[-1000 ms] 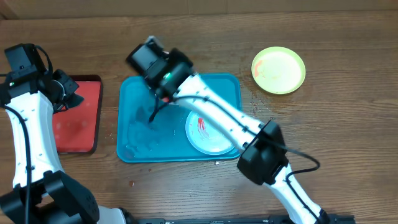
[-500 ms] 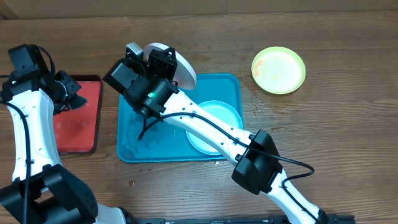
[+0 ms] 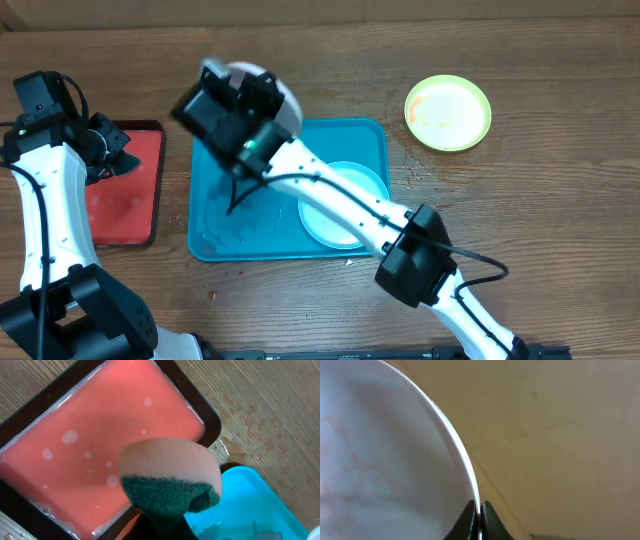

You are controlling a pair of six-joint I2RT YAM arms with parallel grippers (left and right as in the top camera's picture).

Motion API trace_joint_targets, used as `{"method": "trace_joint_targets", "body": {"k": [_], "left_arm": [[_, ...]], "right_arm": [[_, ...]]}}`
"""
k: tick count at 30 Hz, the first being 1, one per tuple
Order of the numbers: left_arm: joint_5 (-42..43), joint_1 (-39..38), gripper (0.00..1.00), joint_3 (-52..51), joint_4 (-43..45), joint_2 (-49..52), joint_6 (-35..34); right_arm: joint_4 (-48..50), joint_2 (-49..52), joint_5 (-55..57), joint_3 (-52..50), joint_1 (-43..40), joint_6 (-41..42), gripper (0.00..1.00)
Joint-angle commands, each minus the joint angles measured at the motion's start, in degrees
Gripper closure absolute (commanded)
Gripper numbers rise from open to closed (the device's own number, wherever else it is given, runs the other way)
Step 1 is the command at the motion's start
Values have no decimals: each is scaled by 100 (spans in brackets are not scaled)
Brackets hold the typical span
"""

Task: Clean dirty plates on tray and stack at the side
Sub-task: 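Lift the white plate with the right gripper off the tray, then carry the white plate right and lower it onto the yellow plate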

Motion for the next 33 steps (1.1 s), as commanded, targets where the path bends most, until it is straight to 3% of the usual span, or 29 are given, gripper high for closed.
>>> {"method": "trace_joint_targets", "body": {"k": [1,5,6,9,12,20,29,31,33], "left_arm": [[48,26,96,-24,-7,17,-44],[48,26,96,-24,0,17,-44],[48,24,96,-22,2,17,-44],[46,26,96,-24,31,17,-44],[46,26,96,-24,59,17,-44],[46,26,96,-24,70,17,-44],[105,24,96,-24,76,17,-44],[153,24,96,-24,74,17,-42],[153,24,96,-24,72,17,-42]], "right_arm": [[-374,-348,-820,125,-721,1178,96],[-1399,-352,-2977,122,-1886,2940,96],[-1475,-352,-3346,122,-2055,3101,96],[-1847,-352,-6076,120,-3440,3501,96],[-2166,-352,-7302,120,-4413,3499,96],[-2789,-350,-7536,-433,-6140,3473,96],[-2085,-350,-7357,-1552,-6360,3475,96],[-2083,-350,-7364,-1606,-6343,3477,76],[-2131,-367,-7383,-1598,-6339,3654,73]]}}
